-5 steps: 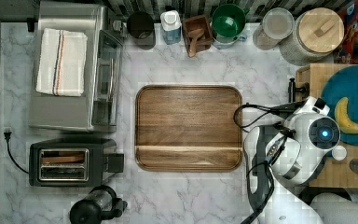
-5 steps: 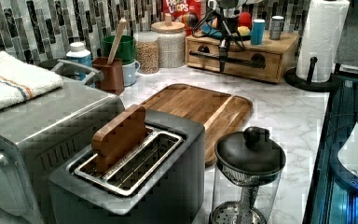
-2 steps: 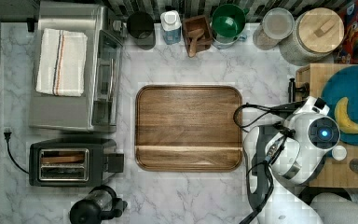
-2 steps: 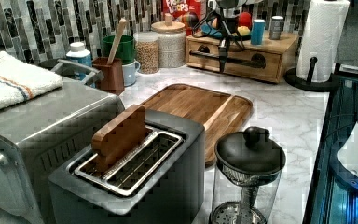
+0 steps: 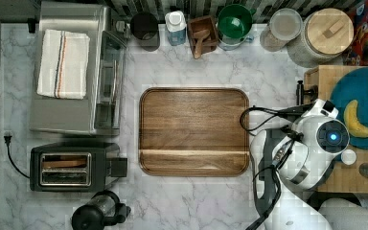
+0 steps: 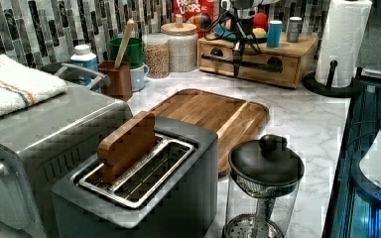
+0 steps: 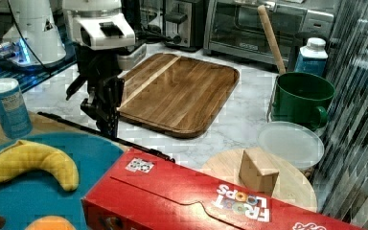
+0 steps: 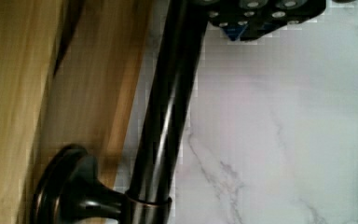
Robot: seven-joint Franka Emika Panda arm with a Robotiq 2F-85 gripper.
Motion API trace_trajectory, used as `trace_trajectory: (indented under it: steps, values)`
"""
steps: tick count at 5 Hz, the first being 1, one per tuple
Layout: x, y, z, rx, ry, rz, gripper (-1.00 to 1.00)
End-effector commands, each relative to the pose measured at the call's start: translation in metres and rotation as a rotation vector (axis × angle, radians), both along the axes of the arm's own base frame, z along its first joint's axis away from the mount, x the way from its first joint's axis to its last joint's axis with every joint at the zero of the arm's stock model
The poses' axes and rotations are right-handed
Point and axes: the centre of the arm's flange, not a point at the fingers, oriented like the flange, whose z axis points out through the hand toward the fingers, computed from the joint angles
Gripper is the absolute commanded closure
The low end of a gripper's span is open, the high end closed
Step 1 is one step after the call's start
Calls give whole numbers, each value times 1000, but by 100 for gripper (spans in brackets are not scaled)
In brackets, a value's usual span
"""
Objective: Close the drawer.
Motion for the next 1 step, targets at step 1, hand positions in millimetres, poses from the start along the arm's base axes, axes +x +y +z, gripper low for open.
trace_trajectory:
  steps: [1]
  values:
    - [-9,-87,63,-146,-172,-124,100]
